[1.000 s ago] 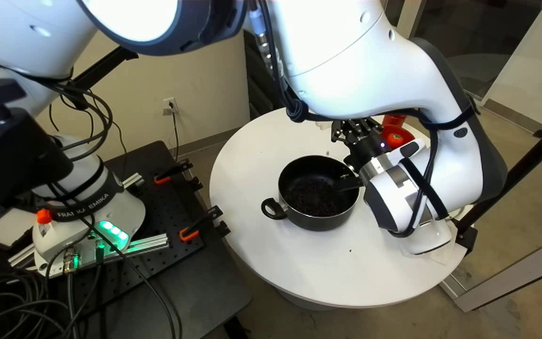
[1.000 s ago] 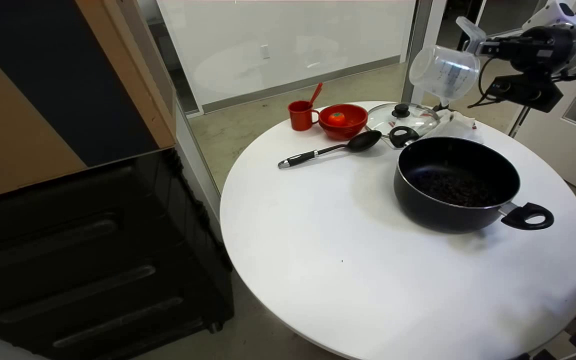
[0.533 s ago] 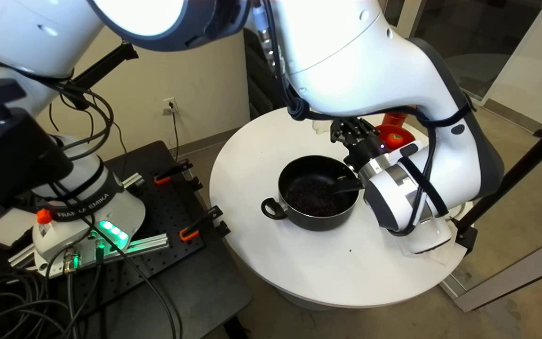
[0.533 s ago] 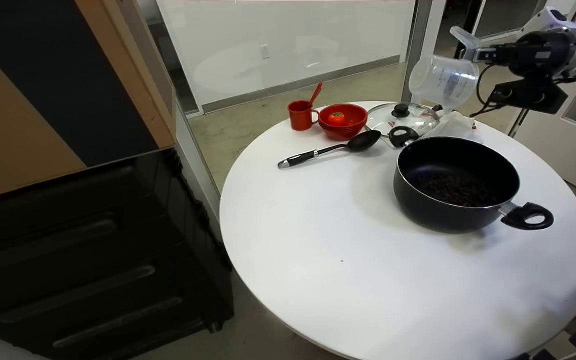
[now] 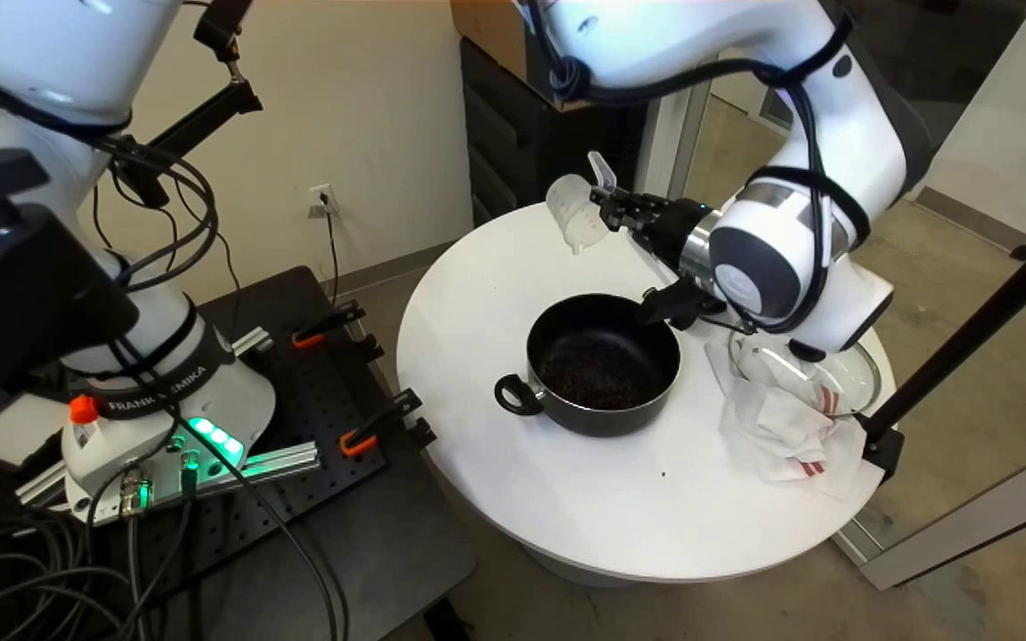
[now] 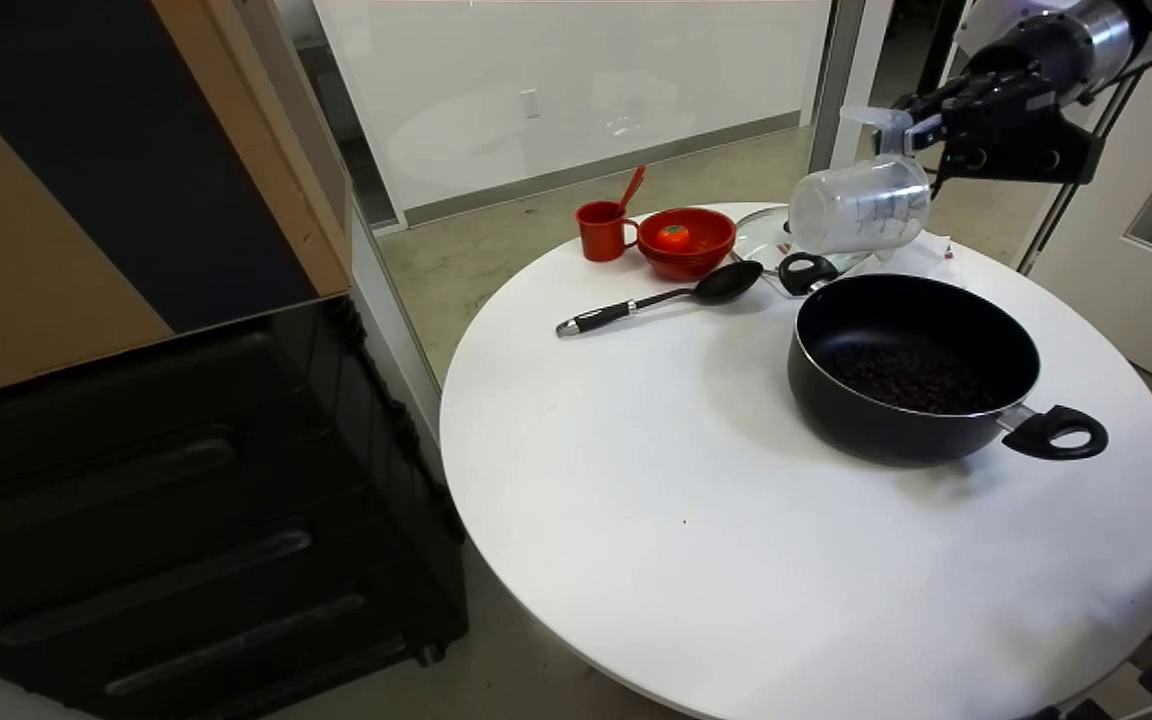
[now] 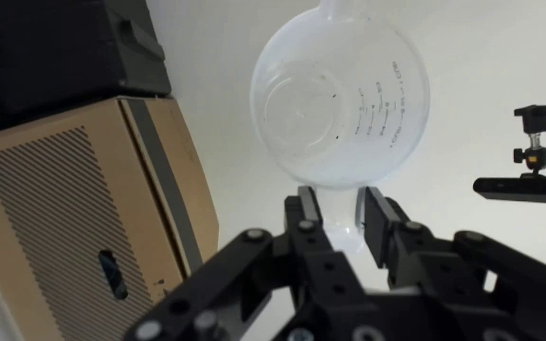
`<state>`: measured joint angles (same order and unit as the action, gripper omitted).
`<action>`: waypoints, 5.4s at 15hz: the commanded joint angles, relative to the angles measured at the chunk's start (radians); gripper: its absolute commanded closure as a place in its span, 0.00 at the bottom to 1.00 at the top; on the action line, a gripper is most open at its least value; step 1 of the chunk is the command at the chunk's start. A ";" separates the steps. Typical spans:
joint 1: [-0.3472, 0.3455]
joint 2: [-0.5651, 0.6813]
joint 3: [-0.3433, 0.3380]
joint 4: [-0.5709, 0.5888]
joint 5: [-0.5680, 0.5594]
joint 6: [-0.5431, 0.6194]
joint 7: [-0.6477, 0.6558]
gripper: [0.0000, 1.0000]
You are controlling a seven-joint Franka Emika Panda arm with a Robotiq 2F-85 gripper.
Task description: Pick the jar and pour the beans into the pot
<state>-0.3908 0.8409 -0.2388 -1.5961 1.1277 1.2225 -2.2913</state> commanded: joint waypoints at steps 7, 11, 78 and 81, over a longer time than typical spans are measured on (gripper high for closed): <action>0.212 -0.208 0.061 -0.113 -0.350 0.331 0.031 0.93; 0.293 -0.250 0.137 -0.164 -0.514 0.469 0.074 0.93; 0.241 -0.421 0.532 -0.542 -1.161 1.273 0.316 0.00; 0.269 -0.470 0.463 -0.501 -1.149 1.307 0.402 0.00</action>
<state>-0.1617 0.4237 0.2890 -2.1188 -0.0529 2.5141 -1.9665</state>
